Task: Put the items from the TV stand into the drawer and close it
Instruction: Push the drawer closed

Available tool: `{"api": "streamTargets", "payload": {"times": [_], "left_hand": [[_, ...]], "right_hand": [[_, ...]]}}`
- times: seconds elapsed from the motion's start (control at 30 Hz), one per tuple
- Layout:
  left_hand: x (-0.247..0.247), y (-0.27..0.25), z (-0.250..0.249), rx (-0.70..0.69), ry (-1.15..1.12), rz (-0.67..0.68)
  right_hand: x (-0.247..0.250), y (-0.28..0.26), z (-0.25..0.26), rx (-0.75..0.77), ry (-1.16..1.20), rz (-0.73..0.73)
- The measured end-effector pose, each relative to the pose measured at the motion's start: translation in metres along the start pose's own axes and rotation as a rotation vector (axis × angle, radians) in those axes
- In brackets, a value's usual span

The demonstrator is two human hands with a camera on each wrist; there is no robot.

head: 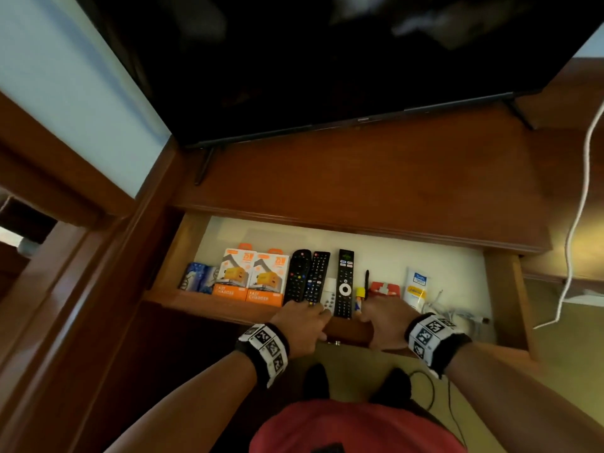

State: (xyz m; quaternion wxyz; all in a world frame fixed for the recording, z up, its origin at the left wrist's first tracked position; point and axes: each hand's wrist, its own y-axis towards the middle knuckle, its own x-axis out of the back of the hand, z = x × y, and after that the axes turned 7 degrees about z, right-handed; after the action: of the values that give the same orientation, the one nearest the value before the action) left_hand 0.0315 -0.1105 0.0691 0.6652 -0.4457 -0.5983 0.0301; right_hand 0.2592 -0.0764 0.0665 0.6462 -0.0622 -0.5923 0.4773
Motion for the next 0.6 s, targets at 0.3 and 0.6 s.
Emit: {"api": "streamTargets", "payload": {"times": [0.3, 0.6], "left_hand": [[0.047, 0.046, 0.025, 0.066, -0.037, -0.083], [0.063, 0.083, 0.043, 0.214, -0.06, -0.208]], "right_hand": [[0.045, 0.013, -0.025, -0.118, 0.02, -0.148], [0.05, 0.039, -0.041, -0.285, 0.009, -0.327]]}}
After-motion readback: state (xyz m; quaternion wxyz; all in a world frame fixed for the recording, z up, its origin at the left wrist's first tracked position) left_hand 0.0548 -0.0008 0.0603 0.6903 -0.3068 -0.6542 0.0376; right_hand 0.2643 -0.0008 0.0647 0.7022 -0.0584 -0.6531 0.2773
